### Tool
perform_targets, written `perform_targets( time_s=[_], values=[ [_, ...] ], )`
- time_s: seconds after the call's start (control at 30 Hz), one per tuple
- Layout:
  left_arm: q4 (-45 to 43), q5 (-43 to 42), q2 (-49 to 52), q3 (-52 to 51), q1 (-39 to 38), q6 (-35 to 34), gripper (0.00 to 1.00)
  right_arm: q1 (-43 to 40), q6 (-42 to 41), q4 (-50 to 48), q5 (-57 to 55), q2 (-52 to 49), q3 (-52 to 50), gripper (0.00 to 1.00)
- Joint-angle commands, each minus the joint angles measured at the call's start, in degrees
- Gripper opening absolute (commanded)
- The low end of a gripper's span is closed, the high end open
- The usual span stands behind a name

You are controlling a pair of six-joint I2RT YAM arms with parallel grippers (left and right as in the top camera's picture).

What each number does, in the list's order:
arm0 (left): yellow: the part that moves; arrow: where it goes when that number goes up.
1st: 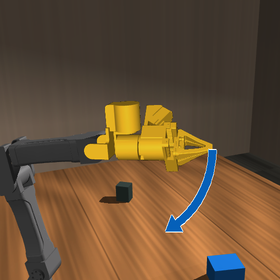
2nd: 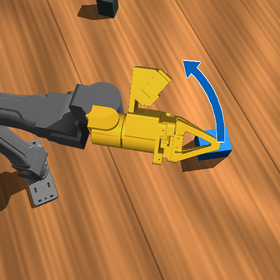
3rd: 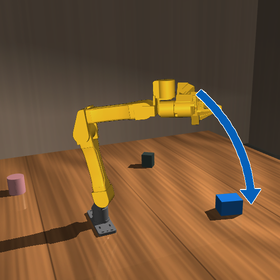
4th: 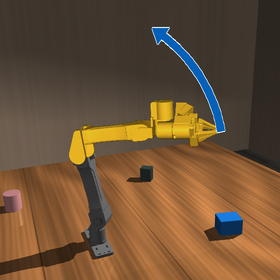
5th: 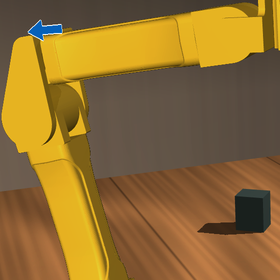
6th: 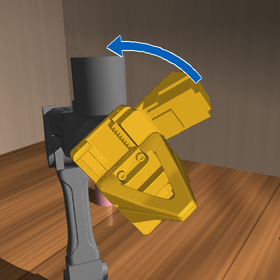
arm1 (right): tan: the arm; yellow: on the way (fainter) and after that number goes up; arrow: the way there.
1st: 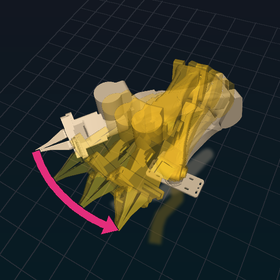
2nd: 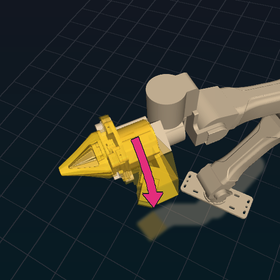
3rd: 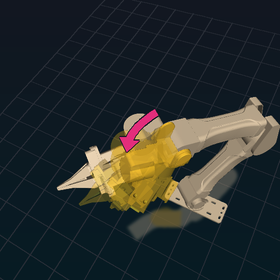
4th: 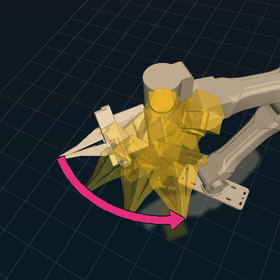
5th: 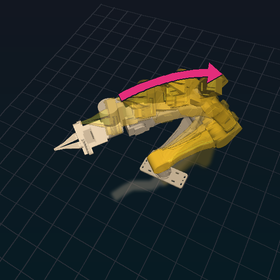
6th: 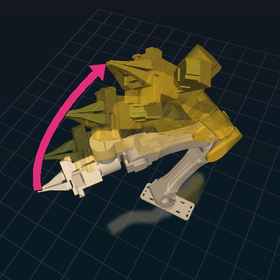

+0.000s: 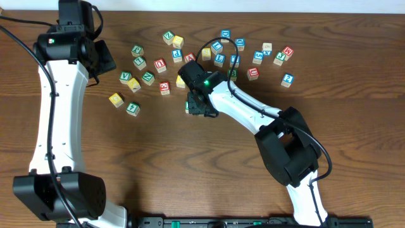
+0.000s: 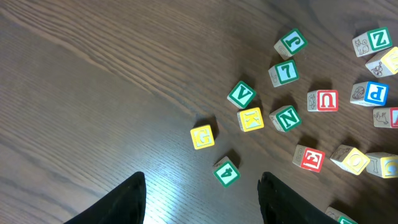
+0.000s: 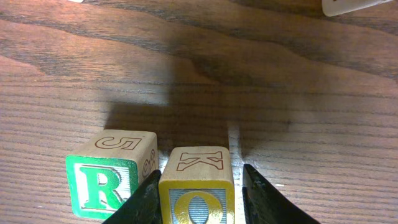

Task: Spell out ROBOT
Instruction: 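Lower the O block right of the R block and open the right gripper, then withdraw the right gripper up and back toward the pile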

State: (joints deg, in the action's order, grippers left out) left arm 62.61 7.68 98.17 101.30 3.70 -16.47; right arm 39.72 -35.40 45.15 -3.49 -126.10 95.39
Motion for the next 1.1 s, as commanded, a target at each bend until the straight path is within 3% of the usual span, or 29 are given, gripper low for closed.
perform_targets(
  time_s=[0.0,0.9,1.07],
  values=[
    [0.13,0.72,0.63,0.39,0.09,0.09,0.57,0.28,-0.39,-0.07,-0.87,-0.55,-0.37,0.36],
    [0.17,0.48,0.63,0.39,0.09,0.09,0.57,-5.03,4.07,5.29,2.67,8.87,5.99,0.41],
    [0.15,0.28,0.63,0.39,0.09,-0.13,0.57,-8.28,6.32,7.63,3.08,12.41,6.23,0.47]
  ],
)
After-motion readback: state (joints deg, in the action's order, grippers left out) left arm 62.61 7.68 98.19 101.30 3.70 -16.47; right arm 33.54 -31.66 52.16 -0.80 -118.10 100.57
